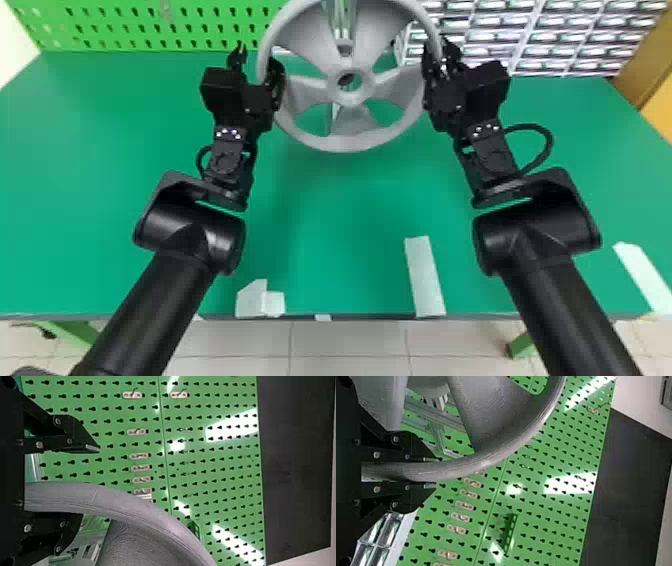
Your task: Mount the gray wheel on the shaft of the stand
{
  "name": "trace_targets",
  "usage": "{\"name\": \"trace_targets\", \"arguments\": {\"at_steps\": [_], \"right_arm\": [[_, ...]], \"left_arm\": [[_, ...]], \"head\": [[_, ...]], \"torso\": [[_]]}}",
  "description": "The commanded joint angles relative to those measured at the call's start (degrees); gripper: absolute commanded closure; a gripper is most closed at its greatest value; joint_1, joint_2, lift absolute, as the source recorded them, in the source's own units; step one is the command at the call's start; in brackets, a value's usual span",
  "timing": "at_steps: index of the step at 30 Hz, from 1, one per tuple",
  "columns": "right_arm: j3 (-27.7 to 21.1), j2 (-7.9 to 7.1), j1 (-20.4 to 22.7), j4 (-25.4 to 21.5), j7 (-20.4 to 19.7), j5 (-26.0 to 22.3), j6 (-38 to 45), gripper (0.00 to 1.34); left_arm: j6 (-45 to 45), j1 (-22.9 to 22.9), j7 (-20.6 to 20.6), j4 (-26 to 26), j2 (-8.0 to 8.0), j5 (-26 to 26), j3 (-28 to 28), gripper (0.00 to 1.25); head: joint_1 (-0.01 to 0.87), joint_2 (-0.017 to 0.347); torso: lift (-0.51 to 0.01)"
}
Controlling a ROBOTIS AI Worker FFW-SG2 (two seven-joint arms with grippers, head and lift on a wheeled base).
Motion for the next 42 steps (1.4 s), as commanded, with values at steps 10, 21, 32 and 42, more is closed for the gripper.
{"name": "trace_targets", "arguments": {"at_steps": [10, 21, 32, 42], "right_arm": [[0.74, 0.46, -1.70, 3.53, -0.69, -0.40, -1.53, 1.18], [1.45, 0.64, -2.85, 5.47, -1.66, -0.40, -2.67, 1.18], [1.01, 0.64, -3.64, 6.43, -2.10, -0.32, -3.11, 1.18], [1.01, 0.55, -4.52, 7.40, -2.45, -0.23, -3.55, 1.18]], "left_arm": [[-1.22, -0.94, 0.00, 2.33, 0.00, -0.43, 0.58, 0.78], [-1.84, -2.26, 0.00, 4.08, -0.62, -0.87, 0.93, 0.78], [-2.63, -3.49, 0.00, 5.84, -0.70, -0.78, 1.29, 0.78], [-3.95, -4.63, 0.00, 7.51, -0.88, -1.04, 1.11, 0.78]], "head": [[0.865, 0.052], [0.865, 0.052], [0.865, 0.052], [0.865, 0.052]], "torso": [[-0.101], [-0.101], [-0.101], [-0.101]]}}
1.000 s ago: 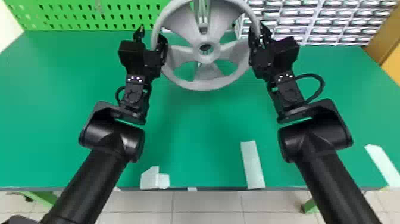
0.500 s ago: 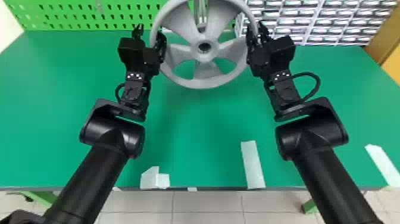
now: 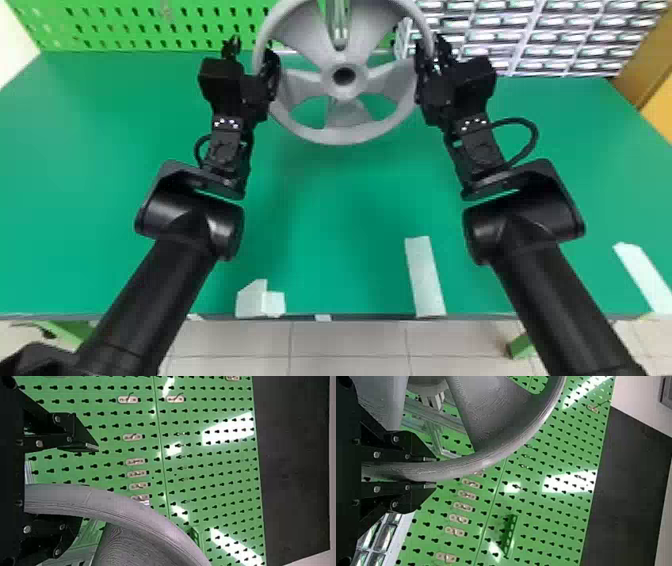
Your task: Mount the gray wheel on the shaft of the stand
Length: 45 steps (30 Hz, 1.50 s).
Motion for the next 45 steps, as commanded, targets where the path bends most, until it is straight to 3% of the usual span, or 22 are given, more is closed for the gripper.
{"name": "trace_targets", "arguments": {"at_steps": [1, 25, 45], "right_arm": [[-0.01, -0.05, -0.52, 0.67, -0.10, 0.09, -0.33, 1.18], [0.17, 0.13, -1.93, 5.51, -1.33, 0.26, -1.56, 1.18], [-0.19, 0.21, -2.37, 6.03, -1.95, 0.35, -2.26, 1.18]], "left_arm": [[-0.73, -0.82, -0.02, 1.25, -0.03, -0.14, -0.13, 0.78], [-2.84, -2.23, 0.07, 6.79, -0.47, 0.04, 1.10, 0.76], [-4.07, -3.55, 0.07, 8.19, -0.56, -0.40, 1.37, 0.76]], "head": [[0.865, 0.052], [0.865, 0.052], [0.865, 0.052]], "torso": [[-0.101], [-0.101], [-0.101]]}}
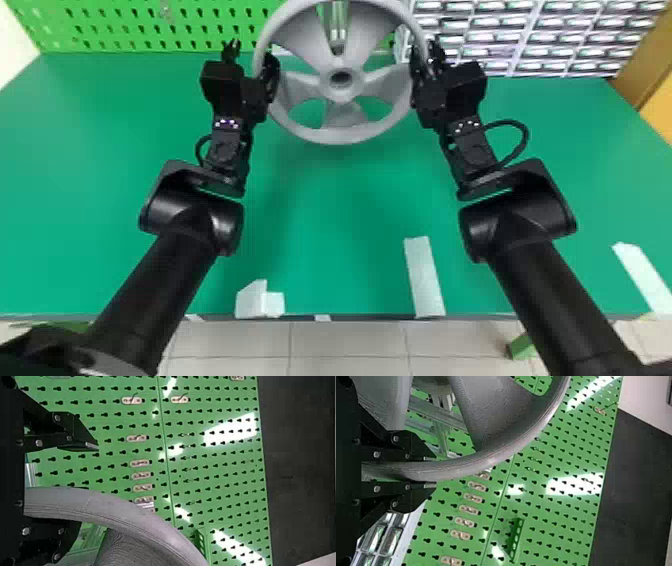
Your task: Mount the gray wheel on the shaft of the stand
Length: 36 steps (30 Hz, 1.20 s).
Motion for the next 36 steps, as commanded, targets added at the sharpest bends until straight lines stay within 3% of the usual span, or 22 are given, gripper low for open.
{"name": "trace_targets", "arguments": {"at_steps": [1, 36], "right_arm": [[-0.03, -0.01, 0.00, 0.03, -1.35, 0.00, -0.25, 1.18], [0.67, 0.08, -1.85, -0.32, -1.44, -0.61, 5.12, 1.18]], "left_arm": [[-0.23, -0.13, 0.09, 0.04, 0.00, -0.09, 0.08, 0.76], [1.70, -1.54, 0.62, 0.04, -0.26, -0.97, 0.61, 0.75]], "head": [[0.865, 0.052], [0.865, 0.052]], "torso": [[-0.101], [-0.101]]}}
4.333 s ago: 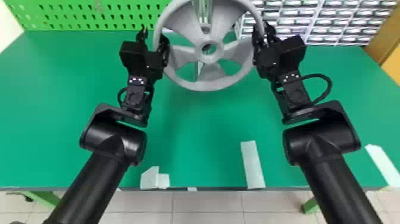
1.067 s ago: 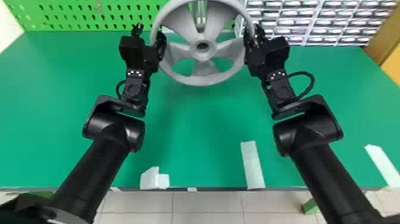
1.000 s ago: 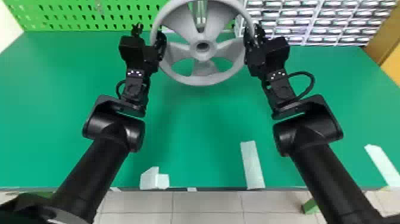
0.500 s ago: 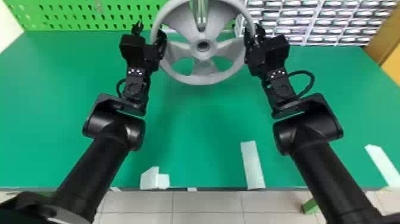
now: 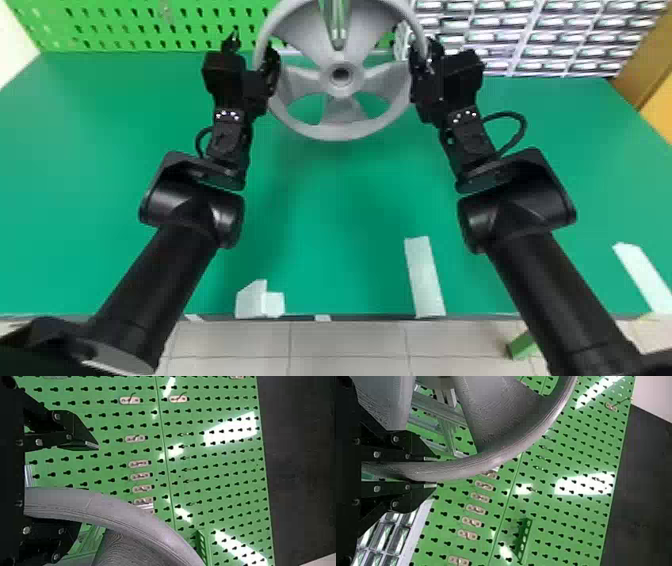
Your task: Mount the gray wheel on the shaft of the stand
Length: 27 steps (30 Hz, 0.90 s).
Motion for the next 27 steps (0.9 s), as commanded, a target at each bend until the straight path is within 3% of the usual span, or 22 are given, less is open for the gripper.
{"name": "trace_targets", "arguments": {"at_steps": [1, 27], "right_arm": [[0.10, -0.08, -0.41, 0.01, -1.44, -0.05, 1.19, 1.18], [0.63, 0.19, -2.08, 0.62, -1.70, -0.49, 6.29, 1.18]], "left_arm": [[0.51, -0.34, 0.61, -0.01, 0.04, -0.18, 0.19, 0.74], [4.12, -1.48, 0.97, 0.70, -0.32, -0.18, 0.19, 0.69]], "head": [[0.865, 0.052], [0.865, 0.052]], "torso": [[-0.101], [-0.101]]}}
